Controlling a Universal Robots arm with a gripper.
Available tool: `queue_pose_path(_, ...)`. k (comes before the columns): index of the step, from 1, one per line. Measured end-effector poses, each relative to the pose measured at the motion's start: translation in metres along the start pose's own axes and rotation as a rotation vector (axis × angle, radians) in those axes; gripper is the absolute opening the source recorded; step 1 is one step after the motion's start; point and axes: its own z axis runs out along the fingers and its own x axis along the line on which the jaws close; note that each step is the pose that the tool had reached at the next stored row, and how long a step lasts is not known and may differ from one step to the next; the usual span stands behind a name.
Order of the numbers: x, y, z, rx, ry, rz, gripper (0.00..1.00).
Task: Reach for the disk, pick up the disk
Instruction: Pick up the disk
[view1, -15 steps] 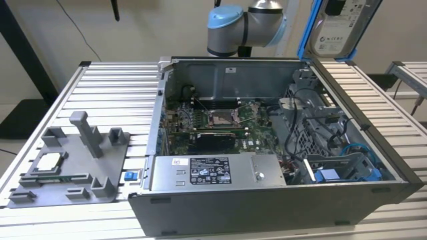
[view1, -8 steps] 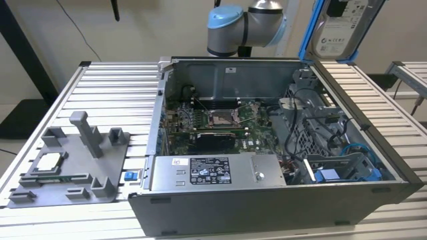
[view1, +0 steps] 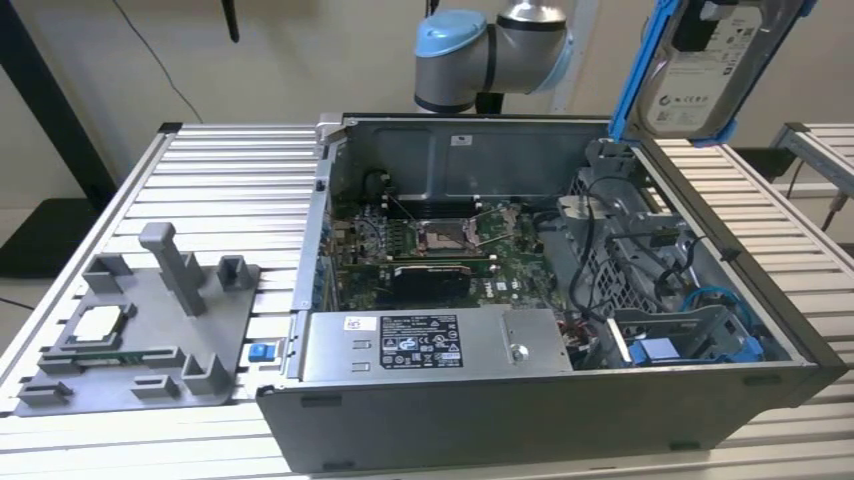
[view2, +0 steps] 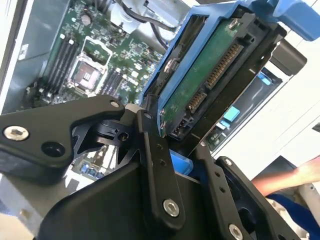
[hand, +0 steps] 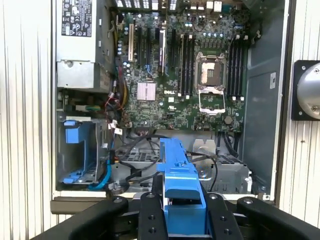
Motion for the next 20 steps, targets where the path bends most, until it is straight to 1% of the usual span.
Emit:
queue_pose_path(5,0.0219,0.0005,0.0031,0.0000,0.0001,0.001,0.00)
queue_pose_path(10,0.0386,0.0016,0.0074,0.0001,0.0000,0.002,0.00)
queue_pose_path(16,0.0625,0.0021,0.0107,0.0001,0.0009,0.003,0.00)
queue_pose_path(20,0.0786,0.0029,0.0147,0.0002,0.0008,0.003,0.00)
